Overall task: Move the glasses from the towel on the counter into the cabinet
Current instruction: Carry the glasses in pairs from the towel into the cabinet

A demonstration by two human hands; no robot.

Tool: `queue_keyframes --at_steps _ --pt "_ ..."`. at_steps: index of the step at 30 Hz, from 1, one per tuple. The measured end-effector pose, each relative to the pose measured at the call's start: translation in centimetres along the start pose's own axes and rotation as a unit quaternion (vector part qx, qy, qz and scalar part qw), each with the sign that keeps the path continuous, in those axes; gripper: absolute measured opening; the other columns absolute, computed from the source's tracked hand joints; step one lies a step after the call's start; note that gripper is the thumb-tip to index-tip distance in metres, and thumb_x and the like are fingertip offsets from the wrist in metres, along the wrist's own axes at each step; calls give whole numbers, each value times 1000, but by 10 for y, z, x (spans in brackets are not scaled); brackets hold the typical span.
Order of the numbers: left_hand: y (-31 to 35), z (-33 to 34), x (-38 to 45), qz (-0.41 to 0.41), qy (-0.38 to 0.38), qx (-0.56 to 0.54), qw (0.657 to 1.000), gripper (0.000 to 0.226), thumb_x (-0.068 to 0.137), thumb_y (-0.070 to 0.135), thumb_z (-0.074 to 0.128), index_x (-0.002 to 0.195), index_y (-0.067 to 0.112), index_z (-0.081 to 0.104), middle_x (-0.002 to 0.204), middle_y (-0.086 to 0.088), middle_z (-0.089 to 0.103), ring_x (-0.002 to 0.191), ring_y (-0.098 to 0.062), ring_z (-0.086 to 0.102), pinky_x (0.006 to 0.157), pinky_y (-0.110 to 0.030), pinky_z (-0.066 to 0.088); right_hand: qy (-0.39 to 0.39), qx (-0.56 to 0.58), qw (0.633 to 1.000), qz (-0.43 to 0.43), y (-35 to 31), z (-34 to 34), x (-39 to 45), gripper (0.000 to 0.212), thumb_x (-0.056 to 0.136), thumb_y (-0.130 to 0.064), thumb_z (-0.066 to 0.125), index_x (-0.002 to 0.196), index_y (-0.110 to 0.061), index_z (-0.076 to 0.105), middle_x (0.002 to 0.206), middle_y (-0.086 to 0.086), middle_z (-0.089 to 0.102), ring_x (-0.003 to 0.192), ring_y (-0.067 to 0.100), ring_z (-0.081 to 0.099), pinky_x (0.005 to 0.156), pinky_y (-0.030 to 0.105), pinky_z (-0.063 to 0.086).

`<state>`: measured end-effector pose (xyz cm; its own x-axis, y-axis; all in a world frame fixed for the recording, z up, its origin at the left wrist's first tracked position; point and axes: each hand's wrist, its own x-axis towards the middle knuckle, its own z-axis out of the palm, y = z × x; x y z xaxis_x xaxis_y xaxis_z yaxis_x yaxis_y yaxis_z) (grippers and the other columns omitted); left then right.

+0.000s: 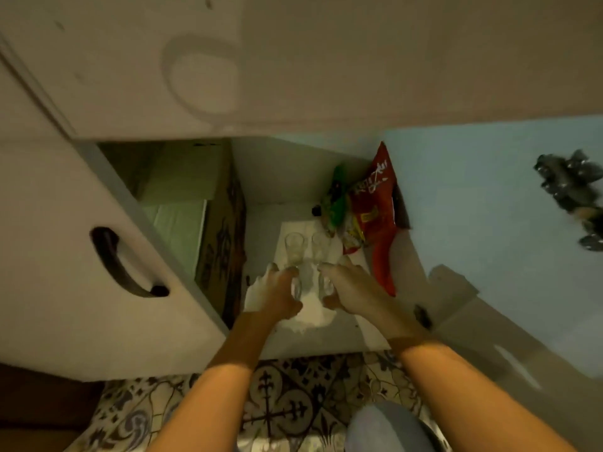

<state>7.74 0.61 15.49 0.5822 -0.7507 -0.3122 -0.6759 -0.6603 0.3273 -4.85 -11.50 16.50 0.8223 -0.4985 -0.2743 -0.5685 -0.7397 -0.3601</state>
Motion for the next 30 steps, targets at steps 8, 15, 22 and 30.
queue_keyframes --at_steps 8,15,22,30 --pt "-23 68 94 -15 12 28 999 68 76 34 80 135 34 47 129 -6 45 113 -31 52 88 -41 51 -10 -37 998 45 40 64 84 71 82 -32 71 144 -32 37 130 11 42 110 36 54 89 41 50" --pt "-37 112 147 -4 -9 -4 1000 74 77 37 79 141 29 43 130 -9 45 116 -32 52 89 -41 51 -18 -47 998 42 63 110 132 64 81 -33 71 138 -28 40 124 12 46 109 37 55 90 46 50" --pt "-47 142 177 -1 -26 26 999 68 79 40 75 138 29 43 133 -9 43 119 -32 48 87 -40 49 -22 -75 996 43 85 138 154 65 84 -33 69 140 -27 37 129 14 42 113 39 50 89 47 49" --pt "-46 155 192 4 -1 44 999 68 80 41 75 138 30 41 136 -8 39 120 -32 45 84 -41 48 -1 -77 996 52 98 154 171 68 86 -38 68 144 -24 35 133 16 43 116 36 50 90 45 48"
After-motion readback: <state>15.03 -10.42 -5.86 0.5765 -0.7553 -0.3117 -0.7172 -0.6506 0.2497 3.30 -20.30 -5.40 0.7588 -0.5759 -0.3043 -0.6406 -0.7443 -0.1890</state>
